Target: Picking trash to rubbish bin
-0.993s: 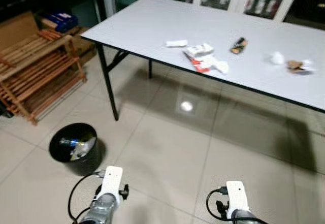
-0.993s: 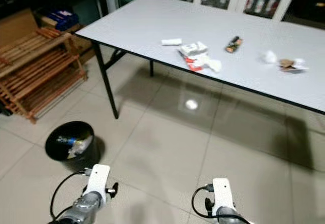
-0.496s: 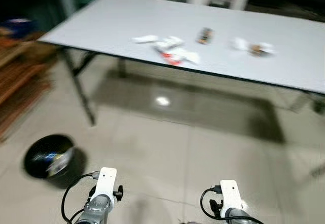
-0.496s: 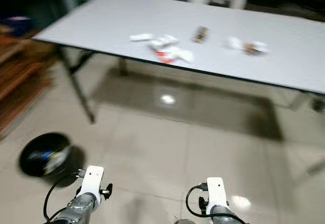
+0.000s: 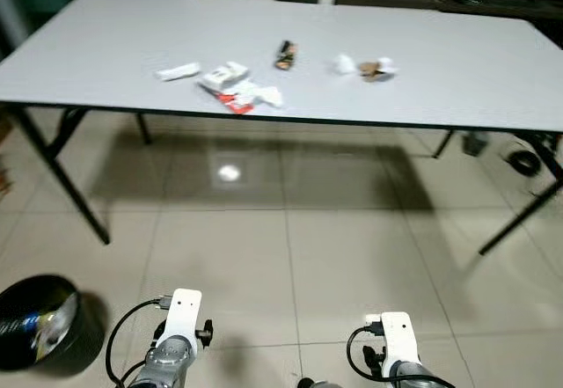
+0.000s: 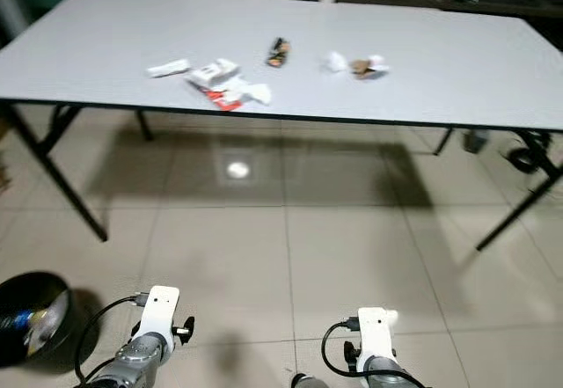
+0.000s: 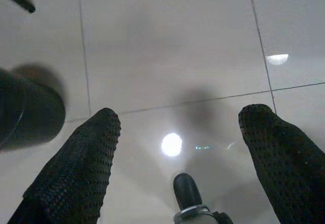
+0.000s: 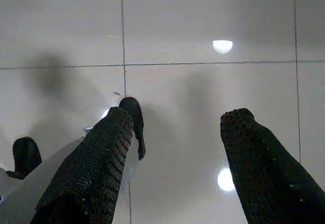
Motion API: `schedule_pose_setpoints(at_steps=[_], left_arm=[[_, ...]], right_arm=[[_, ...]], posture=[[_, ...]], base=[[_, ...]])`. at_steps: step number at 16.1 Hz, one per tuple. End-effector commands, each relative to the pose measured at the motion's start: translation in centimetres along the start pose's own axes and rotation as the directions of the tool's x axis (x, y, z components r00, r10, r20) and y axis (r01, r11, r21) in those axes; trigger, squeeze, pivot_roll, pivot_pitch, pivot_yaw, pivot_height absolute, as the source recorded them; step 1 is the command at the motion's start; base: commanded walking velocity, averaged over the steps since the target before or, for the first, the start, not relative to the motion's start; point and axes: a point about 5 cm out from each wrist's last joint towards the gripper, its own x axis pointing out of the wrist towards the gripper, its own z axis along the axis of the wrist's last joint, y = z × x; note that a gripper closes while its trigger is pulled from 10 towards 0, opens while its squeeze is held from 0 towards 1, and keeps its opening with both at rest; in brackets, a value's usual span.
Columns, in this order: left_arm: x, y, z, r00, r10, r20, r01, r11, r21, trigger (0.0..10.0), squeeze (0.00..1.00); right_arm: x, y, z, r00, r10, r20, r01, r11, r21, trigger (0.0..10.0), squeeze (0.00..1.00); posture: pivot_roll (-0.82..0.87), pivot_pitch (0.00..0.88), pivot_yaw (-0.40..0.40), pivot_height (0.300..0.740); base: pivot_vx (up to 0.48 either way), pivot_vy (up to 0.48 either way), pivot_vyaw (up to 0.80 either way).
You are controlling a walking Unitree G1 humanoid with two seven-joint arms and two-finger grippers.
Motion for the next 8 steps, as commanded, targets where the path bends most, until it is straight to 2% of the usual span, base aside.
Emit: schedule_pose_setpoints(at_steps=[1, 2, 8], left_arm=[[0.03, 0.04, 0.22, 1.000, 0.005, 0.008, -0.005, 1.000, -0.004, 10.0, 0.00], [0.04, 0.03, 0.26, 1.000, 0.004, 0.009, -0.004, 1.000, -0.003, 10.0, 0.00], [0.05, 0.03, 0.35, 1.000, 0.006, 0.015, -0.006, 1.000, 0.007, 10.0, 0.00]], right_arm=[[0.00, -0.20, -0.01, 1.000, -0.005, -0.010, 0.005, 1.000, -0.003, 10.0, 0.00], [0.01, -0.21, 0.05, 1.000, -0.005, -0.009, 0.005, 1.000, -0.003, 10.0, 0.00], [0.02, -0.06, 0.24, 1.000, -0.002, 0.010, 0.002, 1.000, 0.008, 10.0, 0.00]], posture=[[0.01, 0.048, -0.033, 0.740], [0.01, 0.048, -0.033, 0.740], [0.01, 0.048, -0.031, 0.740]], base=[[0.000, 0.000, -0.80], [0.000, 0.000, -0.80], [0.000, 0.000, 0.00]])
